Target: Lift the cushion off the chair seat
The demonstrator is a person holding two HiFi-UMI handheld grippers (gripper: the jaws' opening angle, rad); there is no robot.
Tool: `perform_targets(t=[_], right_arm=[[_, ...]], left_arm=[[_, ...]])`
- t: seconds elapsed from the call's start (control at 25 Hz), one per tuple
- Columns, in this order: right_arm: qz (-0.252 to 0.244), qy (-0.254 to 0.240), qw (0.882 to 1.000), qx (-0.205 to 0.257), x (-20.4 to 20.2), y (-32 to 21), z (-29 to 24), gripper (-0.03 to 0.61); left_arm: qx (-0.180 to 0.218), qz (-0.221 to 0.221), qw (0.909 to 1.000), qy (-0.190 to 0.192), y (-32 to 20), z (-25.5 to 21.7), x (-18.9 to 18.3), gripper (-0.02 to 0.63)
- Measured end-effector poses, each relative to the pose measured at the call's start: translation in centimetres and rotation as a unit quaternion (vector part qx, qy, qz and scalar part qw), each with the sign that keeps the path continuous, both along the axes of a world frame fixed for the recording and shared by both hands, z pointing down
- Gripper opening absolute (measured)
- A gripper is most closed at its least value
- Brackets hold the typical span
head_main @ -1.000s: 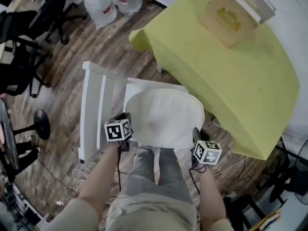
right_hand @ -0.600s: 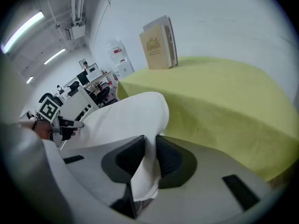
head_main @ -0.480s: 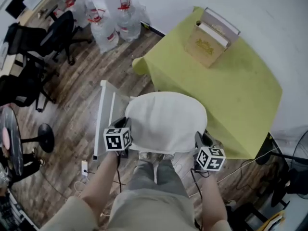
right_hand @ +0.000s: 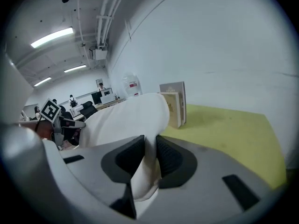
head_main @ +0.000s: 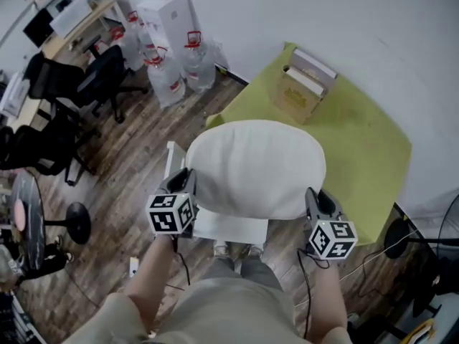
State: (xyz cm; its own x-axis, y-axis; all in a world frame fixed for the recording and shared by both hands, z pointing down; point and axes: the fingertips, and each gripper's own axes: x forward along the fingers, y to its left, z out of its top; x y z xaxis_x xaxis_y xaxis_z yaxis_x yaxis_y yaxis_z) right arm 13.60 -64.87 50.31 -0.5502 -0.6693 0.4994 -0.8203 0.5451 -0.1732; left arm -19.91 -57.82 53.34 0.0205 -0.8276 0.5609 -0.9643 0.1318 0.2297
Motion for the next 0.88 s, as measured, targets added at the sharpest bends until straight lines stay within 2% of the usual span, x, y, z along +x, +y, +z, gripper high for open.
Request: perform_targets(t=[0.2,0.48,0.88], right_arm=[[-0.014,-0.012,0.997,0.068,-1.0,0.1,-7.5,0.095],[-0.017,-0.033,0.988,0.152,-0.7,1.6,-15.8,0.095],[-0.025,-0.065,0.972,0.225,0.1,5.4,-22.4,0.095]], left_arm=[[0.064,0.000,0.9971,-0.042,0.2,-7.8,-0.6,0.072],[0.150,-0.002,0.9865,-0.066,1.5,-16.5,-0.4,0.072],[0.227,-0.006,0.9691,-0.097,4.9,-24.6,-0.1,0.072]])
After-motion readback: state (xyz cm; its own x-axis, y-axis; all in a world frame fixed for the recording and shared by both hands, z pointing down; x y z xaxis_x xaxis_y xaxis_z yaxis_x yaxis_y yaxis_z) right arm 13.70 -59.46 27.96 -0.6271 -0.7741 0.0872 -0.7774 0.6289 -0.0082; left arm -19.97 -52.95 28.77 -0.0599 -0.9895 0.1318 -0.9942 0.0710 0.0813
